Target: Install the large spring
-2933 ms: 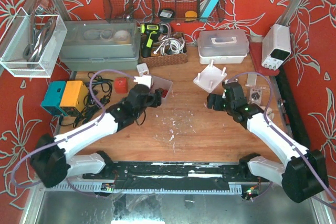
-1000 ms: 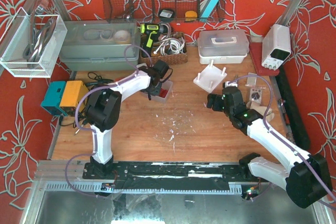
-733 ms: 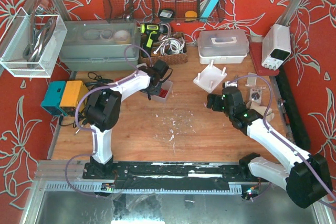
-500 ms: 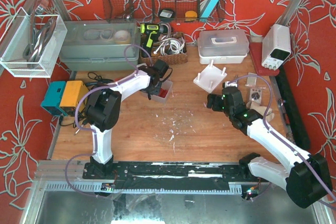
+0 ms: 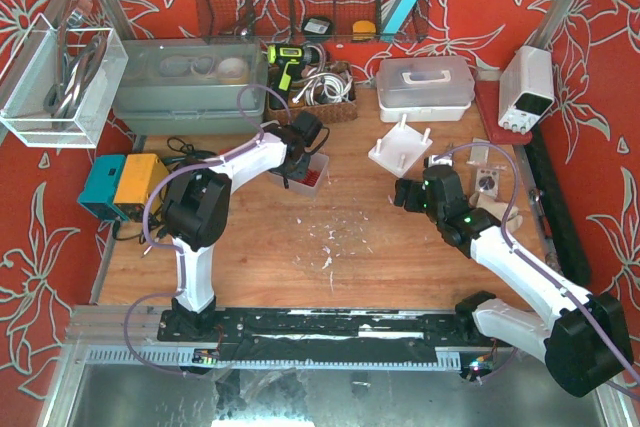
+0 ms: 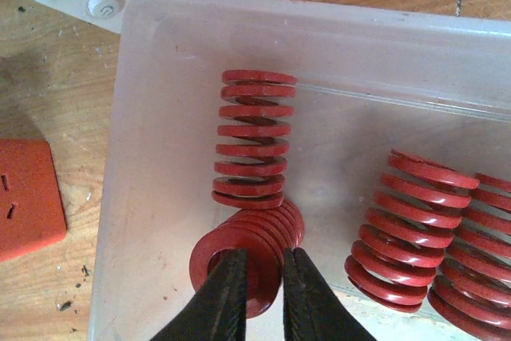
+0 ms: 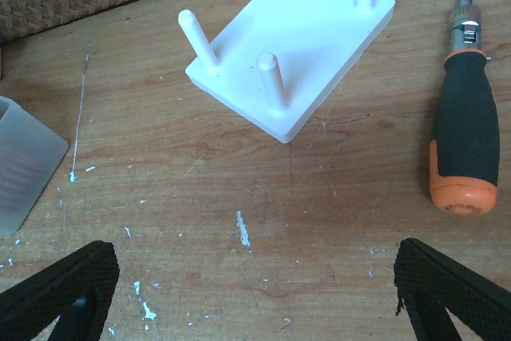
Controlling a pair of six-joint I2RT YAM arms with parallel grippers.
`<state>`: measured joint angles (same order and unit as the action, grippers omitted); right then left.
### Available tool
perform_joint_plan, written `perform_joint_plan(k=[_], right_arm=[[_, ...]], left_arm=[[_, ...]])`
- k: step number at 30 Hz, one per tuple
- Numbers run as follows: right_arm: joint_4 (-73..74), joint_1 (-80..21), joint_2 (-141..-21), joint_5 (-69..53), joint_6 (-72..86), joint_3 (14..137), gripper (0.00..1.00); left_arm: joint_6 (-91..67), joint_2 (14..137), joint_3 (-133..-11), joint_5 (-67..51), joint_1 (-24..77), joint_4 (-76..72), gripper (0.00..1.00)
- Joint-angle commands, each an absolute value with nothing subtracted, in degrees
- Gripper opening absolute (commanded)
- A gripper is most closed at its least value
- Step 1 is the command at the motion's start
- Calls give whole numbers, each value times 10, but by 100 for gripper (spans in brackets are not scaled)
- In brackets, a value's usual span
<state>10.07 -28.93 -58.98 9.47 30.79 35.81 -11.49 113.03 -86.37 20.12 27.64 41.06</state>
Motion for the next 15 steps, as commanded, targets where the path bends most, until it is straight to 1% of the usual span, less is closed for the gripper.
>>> perform_joint_plan(k=[1,5,8,11,15], right_arm=[[98,-294,-593,112,304,362,95],[96,-293,-594,112,303,362,95],[96,-294,-595,113,303,362,95],[97,-293,-596,113,302,363,95],[97,-294,-595,114,301,363,95]], left_arm=[[-113,1130,-868,210,274,412,21],[-114,1115,-879,214,274,407,29],[-113,1104,-885,216,274,403,31],[-115,1104,-883,227,274,409,37],[-118,1104,-859,234,265,410,42]])
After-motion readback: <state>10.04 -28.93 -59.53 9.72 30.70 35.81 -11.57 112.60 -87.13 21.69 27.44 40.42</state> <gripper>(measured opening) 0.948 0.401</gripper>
